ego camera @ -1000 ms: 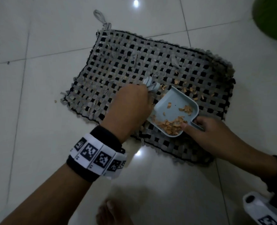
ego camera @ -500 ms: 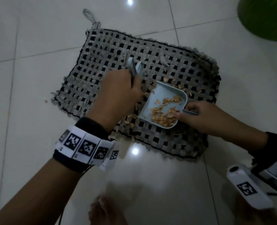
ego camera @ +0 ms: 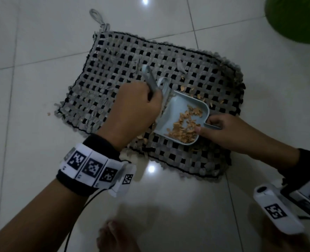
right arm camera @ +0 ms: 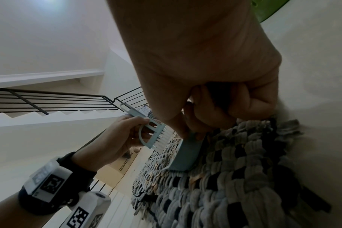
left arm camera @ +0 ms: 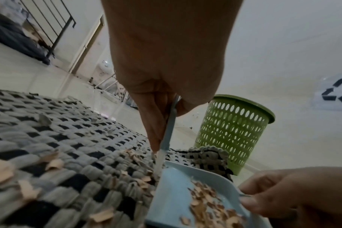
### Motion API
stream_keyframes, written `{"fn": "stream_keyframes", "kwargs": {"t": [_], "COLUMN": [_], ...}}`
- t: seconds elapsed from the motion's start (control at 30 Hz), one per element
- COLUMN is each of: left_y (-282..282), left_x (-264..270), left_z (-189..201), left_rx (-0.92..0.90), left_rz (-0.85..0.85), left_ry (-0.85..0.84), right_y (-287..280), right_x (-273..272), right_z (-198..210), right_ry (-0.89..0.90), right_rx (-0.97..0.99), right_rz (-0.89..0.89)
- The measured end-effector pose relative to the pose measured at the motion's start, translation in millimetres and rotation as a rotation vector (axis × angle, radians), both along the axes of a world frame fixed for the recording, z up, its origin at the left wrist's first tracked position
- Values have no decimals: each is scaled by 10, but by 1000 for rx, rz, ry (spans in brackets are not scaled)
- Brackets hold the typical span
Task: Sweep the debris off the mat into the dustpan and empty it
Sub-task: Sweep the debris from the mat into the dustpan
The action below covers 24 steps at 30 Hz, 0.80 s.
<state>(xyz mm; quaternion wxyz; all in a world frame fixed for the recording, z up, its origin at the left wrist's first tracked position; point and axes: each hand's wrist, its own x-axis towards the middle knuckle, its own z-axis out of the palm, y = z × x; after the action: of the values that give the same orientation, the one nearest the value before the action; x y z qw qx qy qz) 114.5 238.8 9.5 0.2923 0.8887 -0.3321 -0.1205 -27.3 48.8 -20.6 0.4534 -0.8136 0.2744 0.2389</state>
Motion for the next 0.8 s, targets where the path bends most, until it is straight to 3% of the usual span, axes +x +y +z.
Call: {"fn": "stream_keyframes", "kwargs": {"t": [0.13, 0.37, 0.5, 0.6, 0.8], "left_y": [-20, -191, -125, -69, -132], "left_x": [26, -497, -285, -116, -337], "left_z": [-56, -176, -153, -140, -209], "left_rx": [90, -5, -110, -44, -9], "left_rz": [4, -138, -32, 44, -145], "left_ry": [-140, -79, -80, -165, -165], "right_y": [-15, -34, -40, -39, -63], "right_x": [-4, -14, -36, -43, -19], "right_z": [-19, -52, -61, -67, -66], "right_ry": [-6, -22, -35, -39, -37], "right_rx": [21, 22, 48, 55, 37], "right_rz": [-8, 11, -12, -21, 20]}}
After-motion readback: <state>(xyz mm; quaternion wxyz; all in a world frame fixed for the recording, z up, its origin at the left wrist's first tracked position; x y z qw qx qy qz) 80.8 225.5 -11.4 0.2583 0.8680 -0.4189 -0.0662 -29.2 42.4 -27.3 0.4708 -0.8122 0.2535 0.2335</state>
